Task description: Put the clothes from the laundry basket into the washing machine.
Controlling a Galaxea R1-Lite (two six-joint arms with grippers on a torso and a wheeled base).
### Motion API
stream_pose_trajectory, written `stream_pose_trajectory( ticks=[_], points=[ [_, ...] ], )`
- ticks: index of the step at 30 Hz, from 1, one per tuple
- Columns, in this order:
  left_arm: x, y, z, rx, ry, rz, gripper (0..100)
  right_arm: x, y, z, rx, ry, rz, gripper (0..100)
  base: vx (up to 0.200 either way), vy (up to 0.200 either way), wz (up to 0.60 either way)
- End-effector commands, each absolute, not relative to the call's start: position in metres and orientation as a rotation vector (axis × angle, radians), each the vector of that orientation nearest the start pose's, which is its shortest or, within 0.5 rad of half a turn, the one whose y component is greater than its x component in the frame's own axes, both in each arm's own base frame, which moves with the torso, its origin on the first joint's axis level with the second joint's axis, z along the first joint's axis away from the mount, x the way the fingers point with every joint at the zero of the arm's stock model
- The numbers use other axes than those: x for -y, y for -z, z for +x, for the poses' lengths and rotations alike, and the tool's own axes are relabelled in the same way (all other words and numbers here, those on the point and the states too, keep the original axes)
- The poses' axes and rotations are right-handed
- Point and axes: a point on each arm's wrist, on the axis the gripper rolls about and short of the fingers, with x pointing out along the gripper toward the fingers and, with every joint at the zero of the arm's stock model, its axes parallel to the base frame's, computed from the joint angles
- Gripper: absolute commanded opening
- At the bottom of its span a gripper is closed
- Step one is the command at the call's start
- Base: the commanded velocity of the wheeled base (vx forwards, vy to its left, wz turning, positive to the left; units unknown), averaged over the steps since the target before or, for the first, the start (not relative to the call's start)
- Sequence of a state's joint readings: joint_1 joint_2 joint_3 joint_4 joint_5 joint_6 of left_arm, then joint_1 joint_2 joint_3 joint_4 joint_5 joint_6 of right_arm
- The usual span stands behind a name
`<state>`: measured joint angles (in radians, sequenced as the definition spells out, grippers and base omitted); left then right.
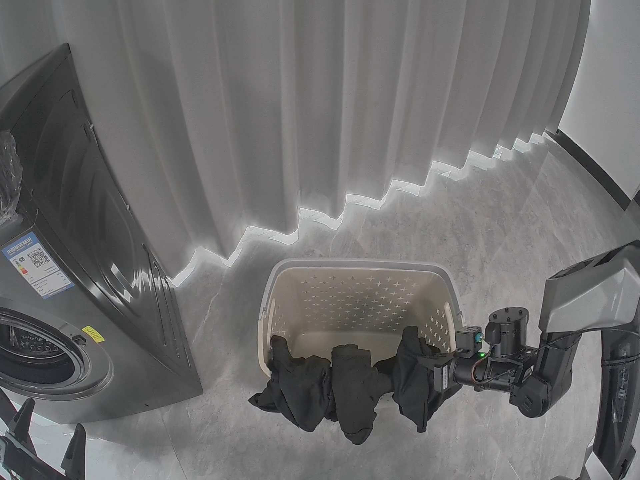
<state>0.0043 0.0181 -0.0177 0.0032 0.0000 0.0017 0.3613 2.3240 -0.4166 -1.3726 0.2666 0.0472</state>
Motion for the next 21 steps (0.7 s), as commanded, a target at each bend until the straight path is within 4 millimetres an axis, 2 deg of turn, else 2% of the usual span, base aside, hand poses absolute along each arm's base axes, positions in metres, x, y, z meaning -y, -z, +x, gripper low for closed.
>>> stream_pose_trajectory(
  ticks=[1, 5, 10, 13, 14, 21],
  points=[
    [0.0, -0.075, -0.023, -0.003, -0.005, 0.002, 100, -0.113, 0.02, 0.286, -0.536, -0.598, 0.022, 0, 0.0, 0.0, 0.0],
    [0.0, -0.075, -0.023, -0.003, -0.005, 0.002, 100, -0.113, 0.007, 0.286, -0.481, -0.605, 0.026, 0, 0.0, 0.0, 0.0],
    [0.0, -0.075, -0.023, -0.003, -0.005, 0.002, 100, -0.117, -0.026, 0.277, -0.389, -0.636, 0.039, 0, 0.0, 0.0, 0.0],
    [0.0, -0.075, -0.023, -0.003, -0.005, 0.002, 100, -0.12, -0.037, 0.27, -0.365, -0.655, 0.045, 0, 0.0, 0.0, 0.0],
    [0.0, -0.075, -0.023, -0.003, -0.005, 0.002, 100, -0.121, -0.048, 0.263, -0.345, -0.666, 0.064, 0, 0.0, 0.0, 0.0],
    [0.0, -0.076, -0.023, -0.002, -0.005, 0.002, 100, -0.131, -0.08, 0.233, -0.28, -0.741, 0.122, 0, 0.0, 0.0, 0.0]
  ],
)
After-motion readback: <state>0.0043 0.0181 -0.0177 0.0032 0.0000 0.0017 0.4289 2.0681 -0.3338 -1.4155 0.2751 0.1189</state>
